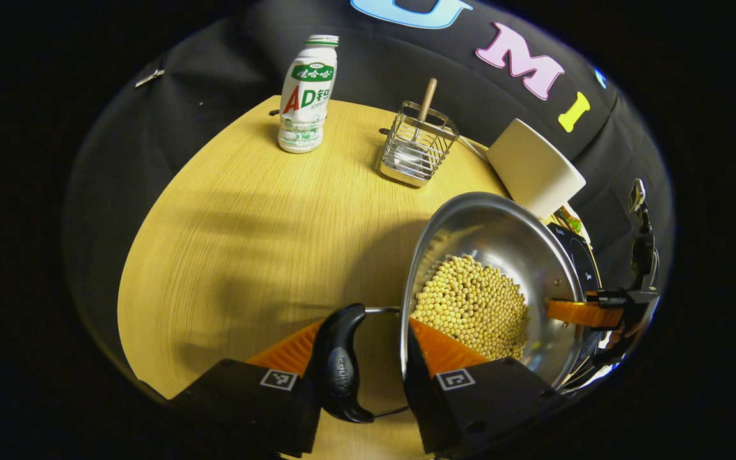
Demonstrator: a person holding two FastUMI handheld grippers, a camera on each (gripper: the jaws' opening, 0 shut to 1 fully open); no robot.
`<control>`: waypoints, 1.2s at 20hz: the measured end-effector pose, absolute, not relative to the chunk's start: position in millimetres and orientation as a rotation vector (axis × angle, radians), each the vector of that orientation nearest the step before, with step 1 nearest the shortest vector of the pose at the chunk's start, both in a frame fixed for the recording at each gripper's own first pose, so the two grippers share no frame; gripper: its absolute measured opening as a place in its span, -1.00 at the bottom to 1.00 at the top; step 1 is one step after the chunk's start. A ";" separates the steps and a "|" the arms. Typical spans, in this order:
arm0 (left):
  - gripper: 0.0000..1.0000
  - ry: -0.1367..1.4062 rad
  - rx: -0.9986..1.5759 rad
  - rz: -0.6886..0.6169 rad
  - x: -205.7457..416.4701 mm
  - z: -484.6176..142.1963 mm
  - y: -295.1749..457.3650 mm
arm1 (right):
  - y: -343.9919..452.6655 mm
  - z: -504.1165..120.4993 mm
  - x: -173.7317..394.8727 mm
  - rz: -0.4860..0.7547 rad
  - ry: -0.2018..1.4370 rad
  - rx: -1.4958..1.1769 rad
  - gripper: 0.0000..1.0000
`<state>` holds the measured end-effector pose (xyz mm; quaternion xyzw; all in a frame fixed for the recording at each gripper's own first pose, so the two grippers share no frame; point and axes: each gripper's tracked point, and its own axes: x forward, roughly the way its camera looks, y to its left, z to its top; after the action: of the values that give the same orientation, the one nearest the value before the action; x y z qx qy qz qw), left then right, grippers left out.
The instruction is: First push the handle of the pot to place it horizontally, then grasp the pot with both hands and set it on the induction cooktop.
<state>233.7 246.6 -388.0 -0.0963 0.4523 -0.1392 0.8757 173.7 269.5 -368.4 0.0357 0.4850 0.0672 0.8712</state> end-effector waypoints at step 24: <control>0.21 0.893 -0.096 -0.390 200.8 -301.0 116.7 | 144.5 -275.8 125.0 0.049 0.930 0.137 0.05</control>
<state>200.8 116.7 -301.0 -0.0463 0.4287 -0.1875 0.8826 125.0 144.5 -275.8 0.0662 0.4480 0.0237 0.8913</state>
